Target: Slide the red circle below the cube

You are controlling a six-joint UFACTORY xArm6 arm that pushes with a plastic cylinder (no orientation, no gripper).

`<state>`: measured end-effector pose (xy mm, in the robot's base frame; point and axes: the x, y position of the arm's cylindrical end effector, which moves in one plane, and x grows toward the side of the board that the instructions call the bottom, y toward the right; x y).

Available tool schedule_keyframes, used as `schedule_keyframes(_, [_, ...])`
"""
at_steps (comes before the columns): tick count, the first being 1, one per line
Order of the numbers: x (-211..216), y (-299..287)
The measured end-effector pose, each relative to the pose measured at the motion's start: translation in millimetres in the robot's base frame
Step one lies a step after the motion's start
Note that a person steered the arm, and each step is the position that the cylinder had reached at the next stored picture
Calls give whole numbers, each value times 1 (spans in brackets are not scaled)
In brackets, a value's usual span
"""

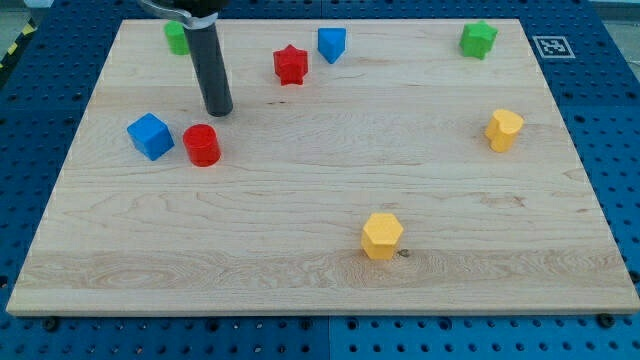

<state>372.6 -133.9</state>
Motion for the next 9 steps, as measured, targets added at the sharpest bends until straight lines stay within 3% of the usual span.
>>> schedule_keyframes(3, [106, -2])
schedule_keyframes(4, [82, -1])
schedule_keyframes(5, [86, -3])
schedule_keyframes(7, [173, -46])
schedule_keyframes(8, [163, -46])
schedule_keyframes(9, [125, -29])
